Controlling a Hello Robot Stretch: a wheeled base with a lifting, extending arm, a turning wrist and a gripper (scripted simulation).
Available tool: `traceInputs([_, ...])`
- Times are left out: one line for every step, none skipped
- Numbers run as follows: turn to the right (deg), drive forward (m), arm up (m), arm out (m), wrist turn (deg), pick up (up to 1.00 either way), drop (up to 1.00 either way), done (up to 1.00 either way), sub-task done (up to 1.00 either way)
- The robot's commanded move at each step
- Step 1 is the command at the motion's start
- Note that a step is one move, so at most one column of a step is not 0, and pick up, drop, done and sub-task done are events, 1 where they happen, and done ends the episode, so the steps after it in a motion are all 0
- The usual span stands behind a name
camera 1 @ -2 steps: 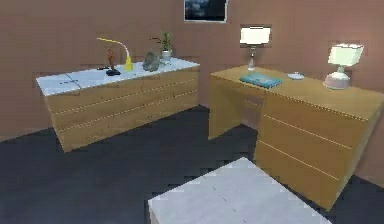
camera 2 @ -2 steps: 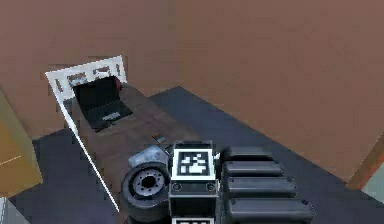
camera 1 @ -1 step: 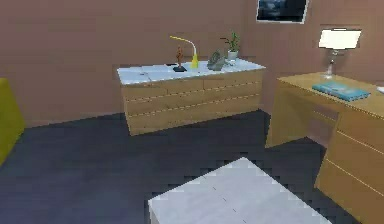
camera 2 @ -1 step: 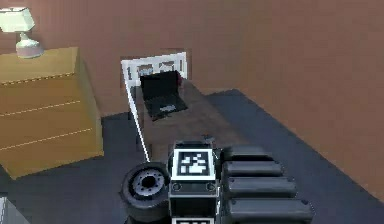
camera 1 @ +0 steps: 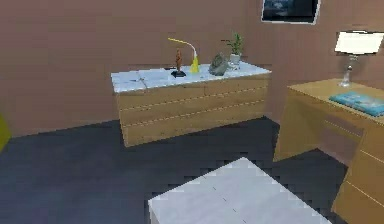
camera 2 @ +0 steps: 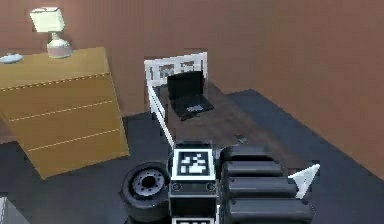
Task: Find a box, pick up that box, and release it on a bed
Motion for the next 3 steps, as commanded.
traceInputs([45.0, 0.00, 0.00, 0.00, 0.0, 0.00, 0.00, 0.00, 0.00])
traceInputs([6.0, 0.00, 0.00, 0.00, 0.0, 0.00, 0.00, 0.00, 0.00])
traceInputs([0.0, 0.85, 0.00, 0.00, 0.0, 0.00, 0.00, 0.00, 0.00])
